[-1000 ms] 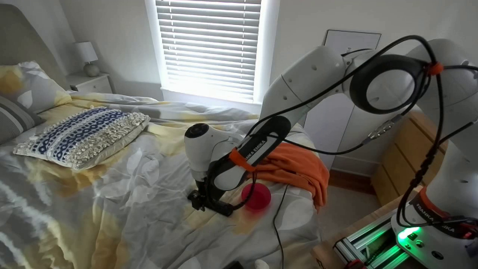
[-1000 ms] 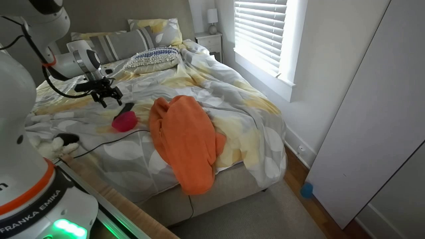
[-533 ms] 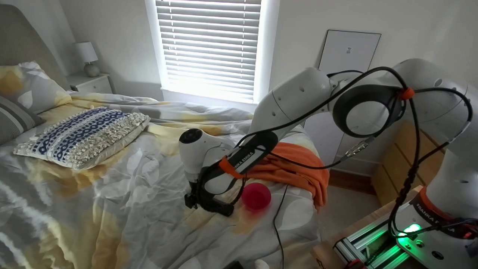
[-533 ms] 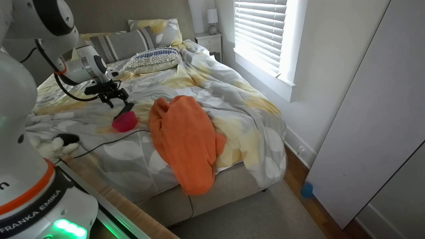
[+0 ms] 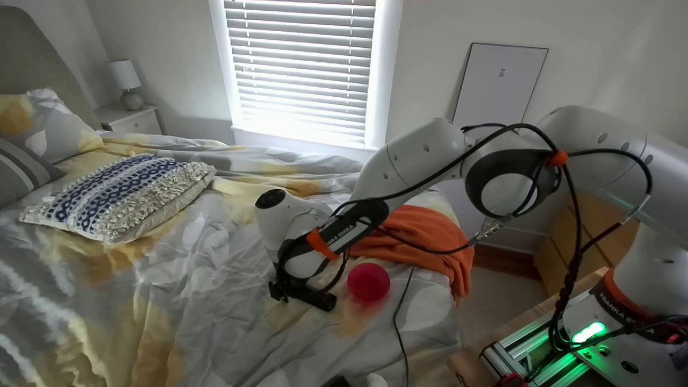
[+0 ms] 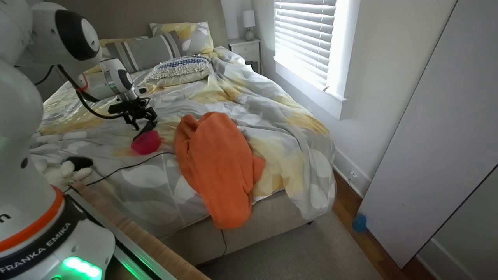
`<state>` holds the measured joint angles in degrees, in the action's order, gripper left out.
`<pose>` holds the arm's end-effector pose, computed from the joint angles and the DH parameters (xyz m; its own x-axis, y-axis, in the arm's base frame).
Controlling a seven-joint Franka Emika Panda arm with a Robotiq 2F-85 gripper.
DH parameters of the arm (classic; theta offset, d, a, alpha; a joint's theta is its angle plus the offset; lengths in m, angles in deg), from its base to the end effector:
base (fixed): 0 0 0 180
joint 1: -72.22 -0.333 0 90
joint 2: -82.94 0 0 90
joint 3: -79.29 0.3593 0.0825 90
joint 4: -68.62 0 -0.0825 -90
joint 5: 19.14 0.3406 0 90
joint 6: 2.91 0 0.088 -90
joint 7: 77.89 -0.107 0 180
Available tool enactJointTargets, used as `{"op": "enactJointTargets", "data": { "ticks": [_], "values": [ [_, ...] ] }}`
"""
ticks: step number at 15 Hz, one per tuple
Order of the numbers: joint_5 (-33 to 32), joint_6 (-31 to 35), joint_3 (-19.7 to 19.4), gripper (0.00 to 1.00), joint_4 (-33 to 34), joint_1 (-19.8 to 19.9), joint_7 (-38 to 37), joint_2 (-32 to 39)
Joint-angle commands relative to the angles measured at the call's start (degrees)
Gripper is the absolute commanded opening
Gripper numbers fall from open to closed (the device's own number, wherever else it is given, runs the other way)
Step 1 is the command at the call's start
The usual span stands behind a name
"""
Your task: Pick up the remote controller and place it in the pink bowl on the bed
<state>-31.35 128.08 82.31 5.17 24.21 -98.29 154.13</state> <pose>0.4853 0.5699 0.0785 0.7996 0.6000 -0.0272 0.5985 -0.7923 0.1185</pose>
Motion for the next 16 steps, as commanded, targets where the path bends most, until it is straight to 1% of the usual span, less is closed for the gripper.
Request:
{"op": "enactJointTargets", "data": {
  "ticks": [1,2,3,4,6,9,12,14,16],
  "values": [
    [1.6,-4.1,0.4,0.69,7.1,0.0,3.4,4.7],
    [1.9,-4.7,0.7,0.62,8.1,0.2,4.1,5.2],
    [2.2,-5.7,1.0,0.52,9.1,0.2,4.8,5.7],
    [2.6,-6.2,1.4,0.45,9.6,0.4,5.5,5.7],
    [2.5,-7.0,2.0,0.3,9.0,0.7,5.6,4.5],
    [2.9,-6.0,2.8,0.3,5.9,1.5,5.2,1.3],
    [4.0,-3.0,5.1,0.3,0.7,4.1,7.2,-3.2],
    [4.6,0.3,6.1,0.3,-3.8,6.2,7.8,-6.5],
    [5.1,3.8,7.2,0.3,-9.6,8.4,8.0,-10.3]
  ]
}}
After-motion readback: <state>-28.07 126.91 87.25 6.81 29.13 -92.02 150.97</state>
